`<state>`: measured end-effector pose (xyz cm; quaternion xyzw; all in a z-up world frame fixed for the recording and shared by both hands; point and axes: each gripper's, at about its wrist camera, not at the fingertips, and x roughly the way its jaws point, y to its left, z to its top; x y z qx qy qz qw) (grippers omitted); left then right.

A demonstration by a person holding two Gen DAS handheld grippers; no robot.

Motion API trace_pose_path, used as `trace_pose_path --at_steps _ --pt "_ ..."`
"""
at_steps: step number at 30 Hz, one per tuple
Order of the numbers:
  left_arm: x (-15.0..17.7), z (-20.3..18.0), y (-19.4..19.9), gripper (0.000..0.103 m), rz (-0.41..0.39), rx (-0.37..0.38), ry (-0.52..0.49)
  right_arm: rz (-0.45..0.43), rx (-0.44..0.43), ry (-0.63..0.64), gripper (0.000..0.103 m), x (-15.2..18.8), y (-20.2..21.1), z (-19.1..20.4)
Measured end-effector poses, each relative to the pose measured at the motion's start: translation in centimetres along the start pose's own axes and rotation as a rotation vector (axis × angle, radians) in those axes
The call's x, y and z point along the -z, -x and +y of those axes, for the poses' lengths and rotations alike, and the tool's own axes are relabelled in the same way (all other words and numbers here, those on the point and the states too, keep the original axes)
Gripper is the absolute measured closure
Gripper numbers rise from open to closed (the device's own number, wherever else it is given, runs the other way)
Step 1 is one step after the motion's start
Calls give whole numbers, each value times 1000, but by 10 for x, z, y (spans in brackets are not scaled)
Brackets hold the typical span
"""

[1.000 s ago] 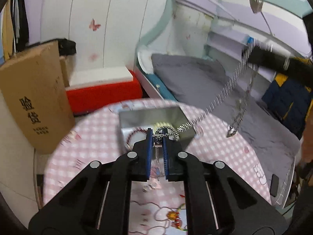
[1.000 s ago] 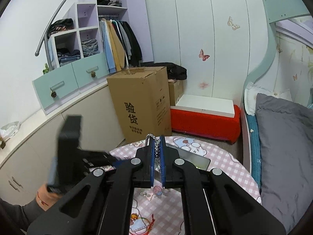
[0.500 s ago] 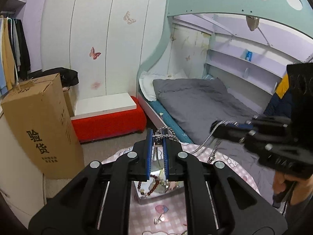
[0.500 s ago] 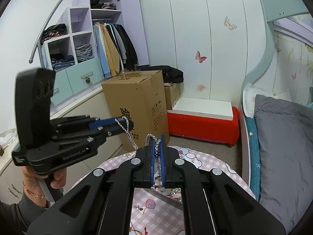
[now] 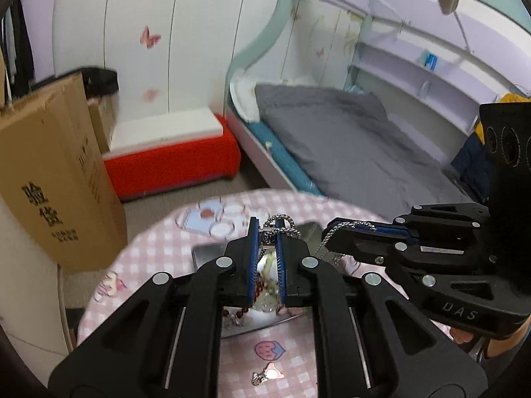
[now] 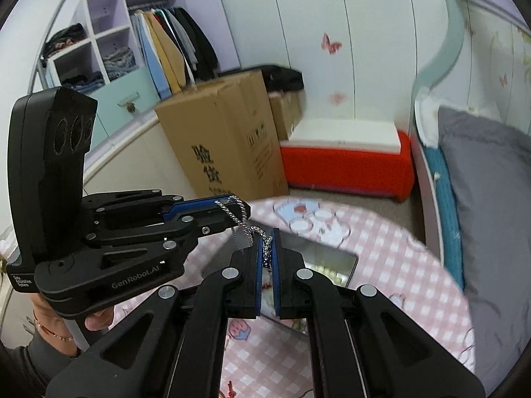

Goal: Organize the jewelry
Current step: 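Lower the chain into the tin and open both tools, then move back to the pile and grasp the rainbow cord bracelet with the right tool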

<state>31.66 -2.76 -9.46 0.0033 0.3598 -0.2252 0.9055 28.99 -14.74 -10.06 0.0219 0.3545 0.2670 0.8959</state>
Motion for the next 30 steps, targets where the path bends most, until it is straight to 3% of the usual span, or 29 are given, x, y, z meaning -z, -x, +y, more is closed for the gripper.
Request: trace_pose_path --at_steps 9,18,19,20,21,22,30 --pt "23 11 -39 93 120 14 24 106 0 -51 100 24 -36 -14" --pt "27 13 -41 92 161 8 28 155 37 -65 95 30 -33 -18" --pt "28 13 -40 82 162 6 26 154 40 -67 92 30 -32 -18" --pt "28 13 -37 58 160 2 25 153 44 -69 89 30 -30 -19" --pt "28 13 -33 42 147 -5 28 151 52 -69 87 30 -27 -19" --pt "28 14 -27 37 121 -16 33 147 57 -67 86 29 -25 -18" --pt "32 8 18 37 63 -5 34 94 62 -43 85 30 11 -3"
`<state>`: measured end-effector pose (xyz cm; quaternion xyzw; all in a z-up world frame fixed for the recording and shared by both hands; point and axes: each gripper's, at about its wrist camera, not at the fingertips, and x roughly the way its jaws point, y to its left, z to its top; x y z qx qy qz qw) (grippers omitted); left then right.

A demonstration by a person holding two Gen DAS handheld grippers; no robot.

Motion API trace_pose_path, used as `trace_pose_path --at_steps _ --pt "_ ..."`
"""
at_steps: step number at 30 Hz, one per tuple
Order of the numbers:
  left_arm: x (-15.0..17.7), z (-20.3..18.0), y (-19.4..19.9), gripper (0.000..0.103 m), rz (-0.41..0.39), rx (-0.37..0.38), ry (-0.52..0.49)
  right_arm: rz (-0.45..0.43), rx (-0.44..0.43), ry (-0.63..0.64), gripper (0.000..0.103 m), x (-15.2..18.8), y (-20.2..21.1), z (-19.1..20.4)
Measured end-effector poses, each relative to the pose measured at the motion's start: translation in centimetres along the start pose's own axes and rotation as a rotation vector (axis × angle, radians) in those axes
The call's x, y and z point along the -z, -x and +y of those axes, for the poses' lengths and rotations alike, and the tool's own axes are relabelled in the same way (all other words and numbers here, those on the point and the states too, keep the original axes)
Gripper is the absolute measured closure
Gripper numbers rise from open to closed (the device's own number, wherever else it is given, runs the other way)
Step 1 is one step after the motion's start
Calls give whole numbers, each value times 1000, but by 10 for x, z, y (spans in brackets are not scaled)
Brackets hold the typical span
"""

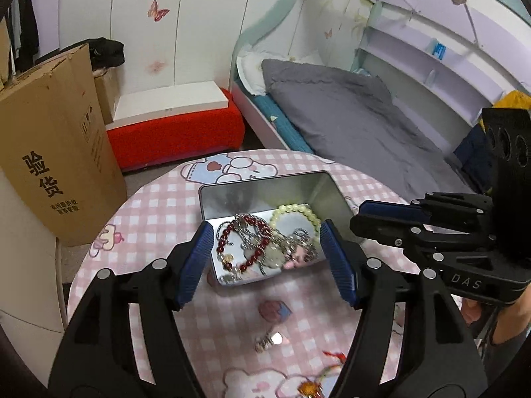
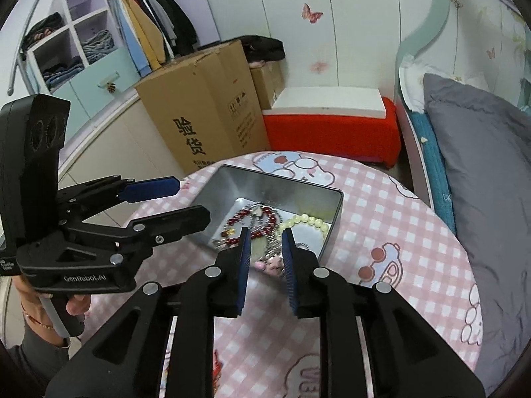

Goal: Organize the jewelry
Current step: 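Move back to the pile and grasp the rainbow cord bracelet with the right tool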

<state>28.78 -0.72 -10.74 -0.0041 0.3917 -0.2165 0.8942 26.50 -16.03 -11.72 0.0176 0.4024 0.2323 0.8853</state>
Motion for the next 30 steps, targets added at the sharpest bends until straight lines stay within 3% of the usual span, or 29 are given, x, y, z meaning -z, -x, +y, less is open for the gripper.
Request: trace_pose_path --at_steps 6,13,21,30 --pt "19 -9 36 37 -37 -25 -3 -46 -4 12 81 16 34 21" --pt "66 -22 55 36 -14 -64 -5 -43 -13 15 73 53 53 43" --pt "116 -17 52 36 62 -62 46 36 3 -10 71 104 35 59" --pt "142 -14 43 36 107 -85 80 115 72 2 71 136 0 64"
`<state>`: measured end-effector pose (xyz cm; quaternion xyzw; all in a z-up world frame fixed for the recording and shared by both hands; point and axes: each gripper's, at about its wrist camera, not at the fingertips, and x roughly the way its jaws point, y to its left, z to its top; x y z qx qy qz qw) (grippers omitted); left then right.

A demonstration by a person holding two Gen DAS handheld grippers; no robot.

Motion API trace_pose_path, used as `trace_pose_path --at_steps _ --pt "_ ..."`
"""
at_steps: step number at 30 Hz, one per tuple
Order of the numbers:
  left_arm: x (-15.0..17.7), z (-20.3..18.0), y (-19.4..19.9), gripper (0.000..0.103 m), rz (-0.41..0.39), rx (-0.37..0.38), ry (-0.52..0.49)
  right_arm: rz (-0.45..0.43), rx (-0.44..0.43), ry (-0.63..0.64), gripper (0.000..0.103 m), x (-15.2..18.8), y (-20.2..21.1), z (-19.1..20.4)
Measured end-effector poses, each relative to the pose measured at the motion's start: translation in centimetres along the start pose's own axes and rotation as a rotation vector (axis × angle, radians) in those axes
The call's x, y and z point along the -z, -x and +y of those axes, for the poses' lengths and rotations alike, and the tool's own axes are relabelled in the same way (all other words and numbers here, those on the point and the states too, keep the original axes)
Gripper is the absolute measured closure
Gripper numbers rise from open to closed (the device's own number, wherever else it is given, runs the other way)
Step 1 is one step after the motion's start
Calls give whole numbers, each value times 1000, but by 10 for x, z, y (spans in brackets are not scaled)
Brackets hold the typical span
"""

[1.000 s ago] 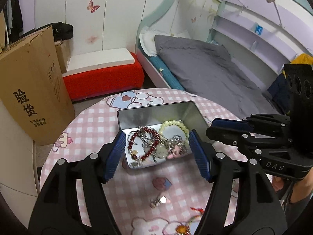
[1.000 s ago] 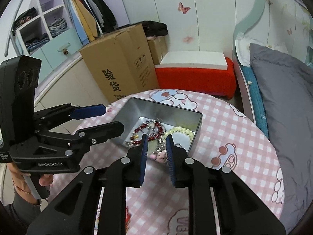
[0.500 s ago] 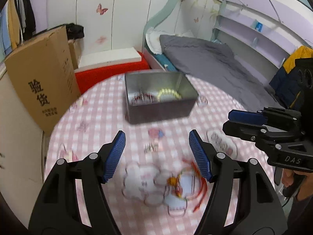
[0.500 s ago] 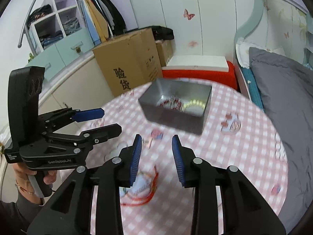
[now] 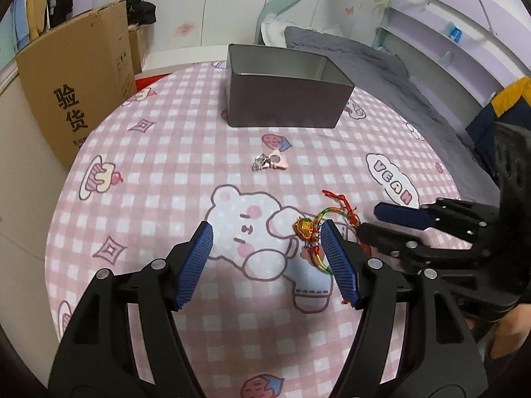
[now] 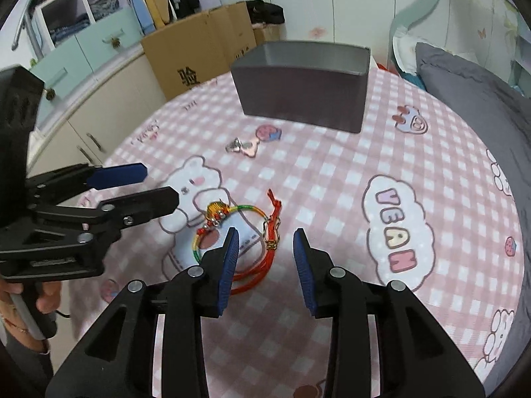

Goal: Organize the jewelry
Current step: 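Move back to the pile and grasp the rainbow cord bracelet with the right tool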

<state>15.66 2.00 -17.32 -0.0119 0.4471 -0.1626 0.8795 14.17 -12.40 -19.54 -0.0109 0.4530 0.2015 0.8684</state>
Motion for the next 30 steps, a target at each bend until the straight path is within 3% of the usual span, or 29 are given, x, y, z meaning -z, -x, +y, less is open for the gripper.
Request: trace_pose_path --at_steps 11,14,15,16,30 --pt "2 -1 -9 35 12 -15 -9 4 68 78 71 1 -16 10" --pt "1 -1 -11 34 13 -17 -10 -1 97 116 83 3 -16 14" --pt "0 -1 -12 34 14 -13 -10 -2 90 117 97 3 -16 14" --pt "-1 -1 -13 34 16 -11 -10 -2 78 115 99 3 -15 11" --pt "-34 -5 -48 34 26 6 -43 -124 88 19 99 -18 25 -34"
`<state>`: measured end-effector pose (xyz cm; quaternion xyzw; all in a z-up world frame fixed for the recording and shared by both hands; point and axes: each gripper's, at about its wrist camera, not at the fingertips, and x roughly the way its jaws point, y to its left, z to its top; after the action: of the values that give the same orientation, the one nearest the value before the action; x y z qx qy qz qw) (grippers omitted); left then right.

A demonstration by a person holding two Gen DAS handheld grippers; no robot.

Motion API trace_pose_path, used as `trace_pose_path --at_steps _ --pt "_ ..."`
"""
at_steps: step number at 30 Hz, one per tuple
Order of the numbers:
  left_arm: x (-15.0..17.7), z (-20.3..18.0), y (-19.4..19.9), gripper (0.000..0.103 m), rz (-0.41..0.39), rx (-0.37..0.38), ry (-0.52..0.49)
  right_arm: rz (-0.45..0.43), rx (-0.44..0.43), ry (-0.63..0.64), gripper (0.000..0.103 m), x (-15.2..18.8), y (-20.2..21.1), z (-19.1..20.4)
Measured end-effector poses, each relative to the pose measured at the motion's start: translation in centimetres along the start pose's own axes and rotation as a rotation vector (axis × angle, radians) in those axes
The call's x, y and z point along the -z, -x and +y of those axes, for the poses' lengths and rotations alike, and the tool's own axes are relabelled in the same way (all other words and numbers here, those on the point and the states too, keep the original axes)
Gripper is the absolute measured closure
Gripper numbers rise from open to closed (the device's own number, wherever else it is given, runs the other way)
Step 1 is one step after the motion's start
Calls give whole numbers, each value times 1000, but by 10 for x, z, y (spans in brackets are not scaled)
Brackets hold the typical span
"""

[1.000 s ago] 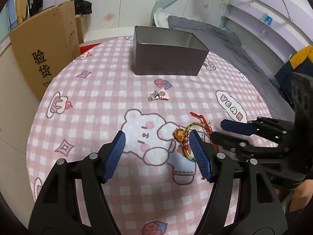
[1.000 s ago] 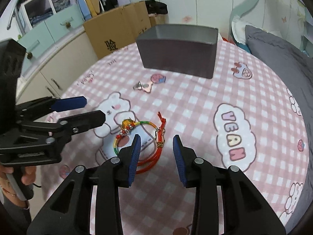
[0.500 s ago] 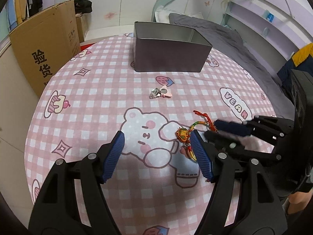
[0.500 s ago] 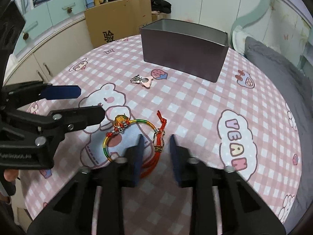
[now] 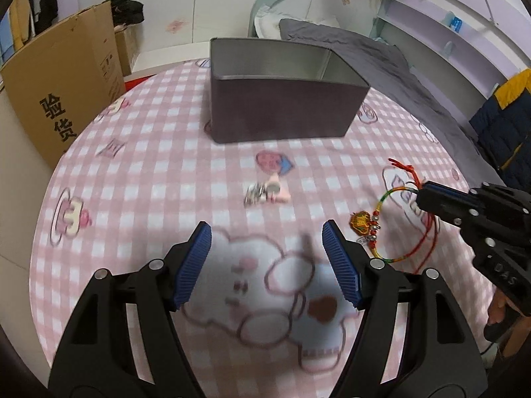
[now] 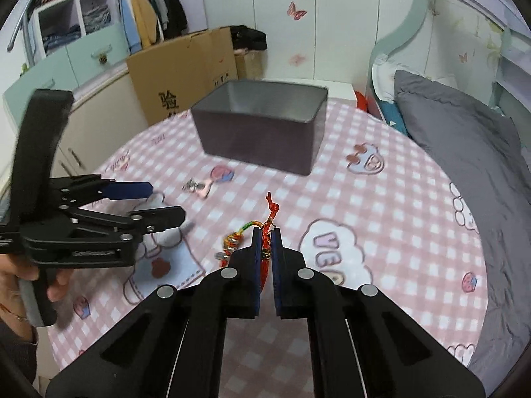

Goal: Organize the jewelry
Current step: 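Move back to the pile and grasp the rainbow cord bracelet with the right tool, then grasp the small silver charm with the left tool while the right lifts the rainbow bracelet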

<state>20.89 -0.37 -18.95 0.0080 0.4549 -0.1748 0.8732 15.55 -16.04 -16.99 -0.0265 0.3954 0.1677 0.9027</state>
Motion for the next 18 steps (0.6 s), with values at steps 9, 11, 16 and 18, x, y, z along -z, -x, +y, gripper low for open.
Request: trace_pose_path --at_steps 9,11,16,18 --pt "-19 -8 -23 50 20 -26 -62 -24 -30 -24 99 -18 -3 -16" --pt "-20 -8 -28 58 36 -17 -67 -23 -34 -20 99 -20 -5 -16" --pt "-18 -10 -31 79 17 -50 -106 -31 -41 -17 99 -25 -4 -18" --pt "-17 -8 -30 81 12 -41 -106 -38 -45 -14 99 -28 -3 -16"
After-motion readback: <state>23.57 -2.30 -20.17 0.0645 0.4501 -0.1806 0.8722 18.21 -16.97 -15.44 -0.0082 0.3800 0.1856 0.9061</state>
